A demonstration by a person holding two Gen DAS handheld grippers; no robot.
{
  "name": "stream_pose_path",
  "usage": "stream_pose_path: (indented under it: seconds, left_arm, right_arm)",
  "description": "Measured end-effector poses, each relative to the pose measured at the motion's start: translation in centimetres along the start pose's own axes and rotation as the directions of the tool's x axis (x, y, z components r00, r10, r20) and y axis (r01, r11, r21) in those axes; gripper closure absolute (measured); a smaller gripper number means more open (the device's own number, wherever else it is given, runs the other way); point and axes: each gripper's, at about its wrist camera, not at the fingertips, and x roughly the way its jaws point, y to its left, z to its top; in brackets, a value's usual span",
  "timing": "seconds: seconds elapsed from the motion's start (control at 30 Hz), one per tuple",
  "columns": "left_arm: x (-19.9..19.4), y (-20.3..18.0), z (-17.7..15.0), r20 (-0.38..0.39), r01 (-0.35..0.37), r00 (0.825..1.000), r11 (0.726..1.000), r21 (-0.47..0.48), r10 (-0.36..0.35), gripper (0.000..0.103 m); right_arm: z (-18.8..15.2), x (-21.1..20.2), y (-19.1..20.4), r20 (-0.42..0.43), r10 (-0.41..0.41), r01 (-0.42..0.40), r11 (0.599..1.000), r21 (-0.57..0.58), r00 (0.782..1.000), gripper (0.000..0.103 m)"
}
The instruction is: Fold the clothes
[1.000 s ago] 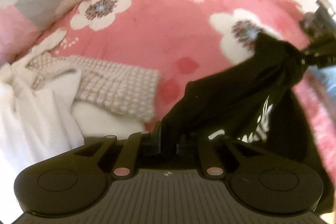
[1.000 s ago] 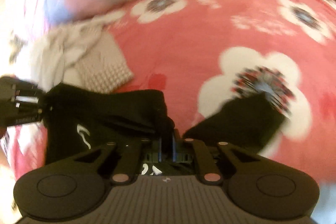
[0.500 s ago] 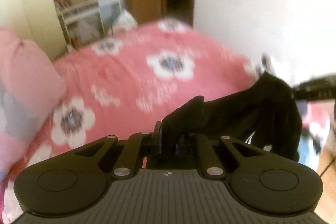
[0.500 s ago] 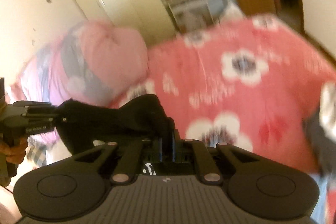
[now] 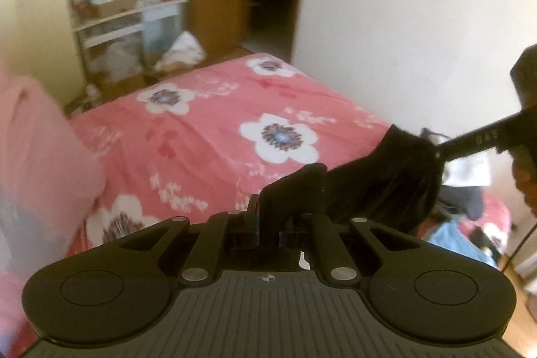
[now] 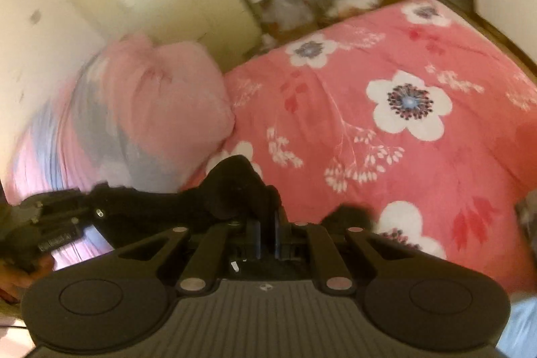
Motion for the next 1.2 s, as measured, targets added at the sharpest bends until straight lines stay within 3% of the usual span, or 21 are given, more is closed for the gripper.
stream_pose_path:
  seconds: [0.13, 0.3, 0.4, 0.57, 0.67, 0.77, 0.9, 1.0, 1.07, 1.13, 1.2]
  left_arm:
    - [-5.1, 0.9, 4.3, 0.02, 0.069, 0.997, 0.997, 0.032, -0.07, 0.096]
    - [-10.3, -0.5, 8.8, 0.062, 0.065, 0.996, 0.996, -0.065, -0.061, 0.096]
    - [-12.4, -2.8, 13.1, 0.06, 0.058, 0.997, 0.991, -0.118, -0.051, 0.097]
    - [-14.6, -9.4, 21.8, 0.051, 0.015, 0.999, 1.0, 0.007, -0.016, 0.097]
    - [-14.1, -14.4, 26.2, 0.064, 0.001, 0.998, 0.996, 0.085, -0.006, 0.097]
    - [-11.4, -18.8, 28.0, 0.038, 0.013, 0.999, 0.986, 0.166, -0.02, 0.097]
    - [-6.1, -23.8, 28.6, -0.044, 0.111, 0.994, 0.958, 0.266, -0.103, 0.097]
    - [-1.0, -26.8, 29.2, -0.135, 0.227, 0.972, 0.915, 0.333, -0.192, 0.097]
    - [2.5, -28.6, 29.6, -0.186, 0.314, 0.947, 0.863, 0.394, -0.26, 0.097]
    - [6.1, -30.7, 30.3, -0.24, 0.42, 0.907, 0.779, 0.465, -0.346, 0.097]
    - [9.4, -32.6, 30.8, -0.311, 0.532, 0.846, 0.667, 0.521, -0.432, 0.097]
  right_arm:
    - [1.1, -5.3, 4.9, 0.051, -0.055, 0.05, 0.994, 0.1, 0.997, 0.094]
    - [2.7, -11.9, 8.1, 0.162, -0.069, 0.028, 0.97, 0.24, 0.984, 0.094]
    - [5.5, -16.5, 7.8, 0.227, -0.06, -0.013, 0.952, 0.307, 0.972, 0.095]
    - [10.7, -24.1, 5.2, 0.356, -0.025, -0.091, 0.948, 0.304, 0.934, 0.095]
    - [12.6, -28.0, 2.5, 0.401, -0.02, -0.109, 0.949, 0.297, 0.916, 0.095]
    - [12.8, -30.4, -0.3, 0.44, -0.038, -0.091, 0.959, 0.27, 0.897, 0.094]
    - [12.4, -32.5, -3.8, 0.469, -0.102, -0.033, 0.962, 0.27, 0.877, 0.094]
    - [11.2, -33.0, -6.3, 0.45, -0.208, 0.038, 0.933, 0.359, 0.868, 0.094]
    - [10.4, -33.3, -8.0, 0.427, -0.29, 0.084, 0.895, 0.439, 0.857, 0.094]
    - [9.4, -33.4, -9.4, 0.41, -0.404, 0.138, 0.829, 0.541, 0.818, 0.094]
    - [8.3, -33.5, -10.1, 0.382, -0.534, 0.198, 0.74, 0.643, 0.754, 0.094]
